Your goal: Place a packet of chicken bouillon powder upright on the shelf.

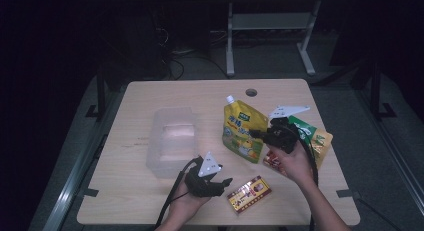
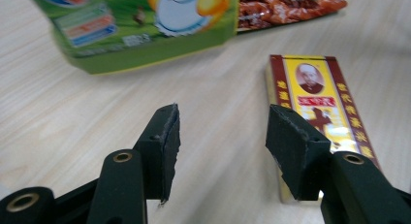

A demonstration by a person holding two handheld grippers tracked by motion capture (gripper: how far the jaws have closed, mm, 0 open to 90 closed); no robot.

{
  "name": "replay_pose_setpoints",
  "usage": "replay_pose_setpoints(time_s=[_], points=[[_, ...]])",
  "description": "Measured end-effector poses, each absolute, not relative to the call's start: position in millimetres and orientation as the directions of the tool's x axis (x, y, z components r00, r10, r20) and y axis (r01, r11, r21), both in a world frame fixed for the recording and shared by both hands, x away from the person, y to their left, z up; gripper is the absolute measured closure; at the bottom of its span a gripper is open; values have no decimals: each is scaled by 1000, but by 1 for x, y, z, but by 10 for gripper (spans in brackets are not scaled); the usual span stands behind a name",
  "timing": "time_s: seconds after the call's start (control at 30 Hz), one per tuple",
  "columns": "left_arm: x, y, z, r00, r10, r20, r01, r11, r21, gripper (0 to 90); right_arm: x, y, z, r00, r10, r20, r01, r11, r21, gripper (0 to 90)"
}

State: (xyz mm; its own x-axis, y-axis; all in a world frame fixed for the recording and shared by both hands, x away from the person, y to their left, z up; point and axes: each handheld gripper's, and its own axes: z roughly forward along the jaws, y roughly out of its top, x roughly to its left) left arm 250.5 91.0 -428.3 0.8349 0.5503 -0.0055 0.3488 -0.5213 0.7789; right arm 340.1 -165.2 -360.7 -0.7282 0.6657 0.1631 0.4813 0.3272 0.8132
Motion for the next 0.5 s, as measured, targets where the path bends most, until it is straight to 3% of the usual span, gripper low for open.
replay_pose_setpoints(time_s=[0.5], points=[[232,98,-431,856,518,9,319,-540,779,407,339,-115,-326,-802,585,122,403,378,833,896]])
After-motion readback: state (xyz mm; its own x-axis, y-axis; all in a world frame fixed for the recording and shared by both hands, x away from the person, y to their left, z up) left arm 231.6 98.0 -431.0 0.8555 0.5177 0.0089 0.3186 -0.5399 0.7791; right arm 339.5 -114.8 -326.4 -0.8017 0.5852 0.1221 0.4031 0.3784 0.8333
